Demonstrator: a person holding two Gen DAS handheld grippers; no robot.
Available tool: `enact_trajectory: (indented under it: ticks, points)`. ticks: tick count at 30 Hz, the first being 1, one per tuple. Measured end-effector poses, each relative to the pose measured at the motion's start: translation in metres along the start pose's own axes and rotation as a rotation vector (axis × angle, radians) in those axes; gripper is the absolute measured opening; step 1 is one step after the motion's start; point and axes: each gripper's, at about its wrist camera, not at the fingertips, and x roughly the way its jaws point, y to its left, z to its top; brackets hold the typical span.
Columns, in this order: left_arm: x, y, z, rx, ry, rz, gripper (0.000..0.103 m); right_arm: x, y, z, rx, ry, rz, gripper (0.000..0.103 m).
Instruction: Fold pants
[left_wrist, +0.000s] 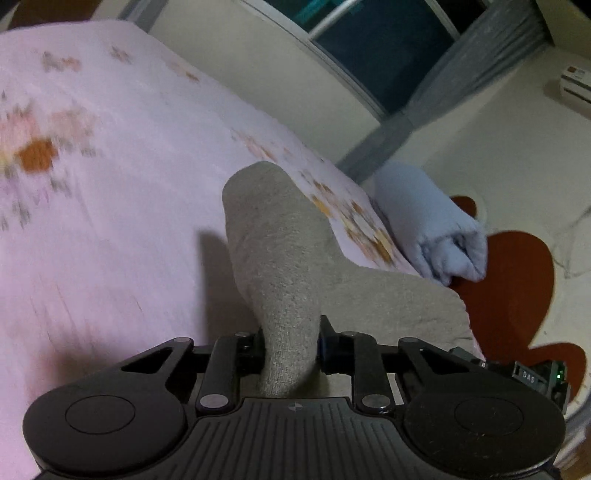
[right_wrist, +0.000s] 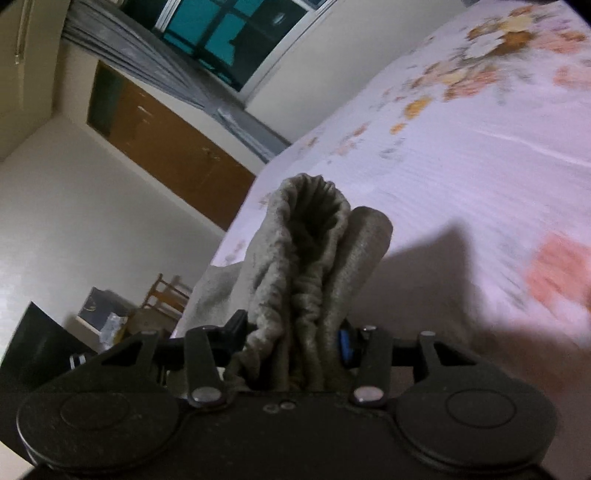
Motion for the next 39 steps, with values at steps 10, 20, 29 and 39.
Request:
enact_trajectory:
  ticks: [10, 20, 29, 39]
  points:
    - [0.069, 0.086, 0.048, -0.03, 0.033, 0.122, 0.054, 0.138, -0.072, 0.045, 0.166, 0.101, -0.013, 0.05]
    - [0.042, 0.096, 0.036, 0.046, -0.026, 0.197, 0.103, 0.092, -0.103, 0.058, 0.168, 0.065, -0.071, 0.06]
    - [-0.016, 0.047, -0.008, 0.221, -0.126, 0.369, 0.103, 0.05, -0.016, 0.035, 0.028, -0.005, 0.064, 0.074]
    - [-0.015, 0.036, -0.043, 0.222, -0.103, 0.481, 0.103, 0.095, -0.047, 0.014, 0.29, 0.047, 0.087, 0.013]
